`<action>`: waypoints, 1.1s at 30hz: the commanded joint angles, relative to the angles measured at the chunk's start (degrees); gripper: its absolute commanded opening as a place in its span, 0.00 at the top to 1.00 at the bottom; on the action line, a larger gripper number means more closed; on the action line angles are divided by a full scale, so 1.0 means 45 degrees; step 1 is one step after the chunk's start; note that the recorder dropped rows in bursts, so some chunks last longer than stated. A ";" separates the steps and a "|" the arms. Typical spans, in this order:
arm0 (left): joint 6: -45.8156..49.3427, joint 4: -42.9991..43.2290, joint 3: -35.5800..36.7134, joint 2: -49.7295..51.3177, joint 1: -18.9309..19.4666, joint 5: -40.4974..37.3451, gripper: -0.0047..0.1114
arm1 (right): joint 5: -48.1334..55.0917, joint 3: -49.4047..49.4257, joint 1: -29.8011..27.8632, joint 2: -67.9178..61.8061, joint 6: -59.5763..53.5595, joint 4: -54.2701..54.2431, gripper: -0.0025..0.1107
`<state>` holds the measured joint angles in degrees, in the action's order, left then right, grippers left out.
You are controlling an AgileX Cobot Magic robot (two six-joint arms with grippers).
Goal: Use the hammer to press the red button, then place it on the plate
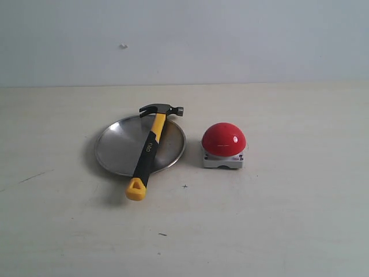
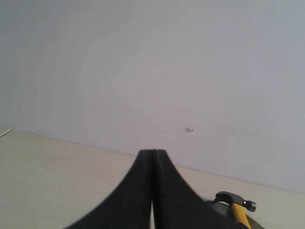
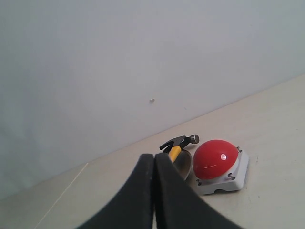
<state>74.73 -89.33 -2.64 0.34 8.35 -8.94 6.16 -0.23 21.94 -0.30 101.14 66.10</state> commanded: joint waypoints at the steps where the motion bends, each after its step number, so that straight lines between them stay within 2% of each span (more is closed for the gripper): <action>1: 0.0011 0.0002 0.0058 -0.0076 -0.0065 -0.0026 0.96 | -0.0061 0.0052 0.0006 0.0068 -0.0038 0.0031 0.98; 8: -0.0043 -0.0515 0.0058 -0.0076 -0.0065 0.0428 0.96 | -0.0062 0.0052 0.0006 0.0068 -0.0038 0.0031 0.98; 10: -0.0250 0.0330 0.0058 -0.0076 -0.0065 0.0652 0.96 | -0.0062 0.0052 0.0006 0.0068 -0.0038 0.0061 0.98; 12: -0.1488 0.2671 0.0086 -0.0076 -0.0065 0.0602 0.96 | -0.0062 0.0052 0.0006 0.0068 -0.0038 0.0061 0.98; 13: -0.2963 0.4742 0.0137 -0.0076 -0.0065 0.0532 0.96 | -0.0062 0.0052 0.0006 0.0068 -0.0038 0.0061 0.98; 15: -0.7015 0.9586 0.0158 -0.0076 -0.0065 0.0387 0.96 | -0.0062 0.0052 0.0006 0.0068 -0.0038 0.0061 0.98; 17: -1.2211 1.4780 0.0240 -0.0076 -0.0065 0.0593 0.96 | -0.0062 0.0052 0.0006 0.0068 -0.0038 0.0061 0.98; 18: -1.4022 1.6320 0.0262 -0.0076 -0.0065 0.0721 0.96 | -0.0062 0.0052 0.0006 0.0068 -0.0038 0.0061 0.98; 19: -1.5055 1.7019 0.0292 -0.0076 -0.0065 0.0923 0.96 | -0.0062 0.0052 0.0006 0.0068 -0.0038 0.0061 0.98; 21: -1.5724 1.7058 0.0292 -0.0076 -0.0065 0.0914 0.96 | -0.0086 0.0052 0.0006 0.0068 -0.0038 0.0063 0.98; 33: -1.5695 1.7058 0.0292 -0.0076 -0.0065 0.0926 0.96 | -0.0086 0.0052 0.0006 0.0068 -0.0038 0.0063 0.98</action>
<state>4.46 -12.70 -1.49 0.34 8.35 -5.80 6.16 -0.23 21.94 -0.30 101.14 66.10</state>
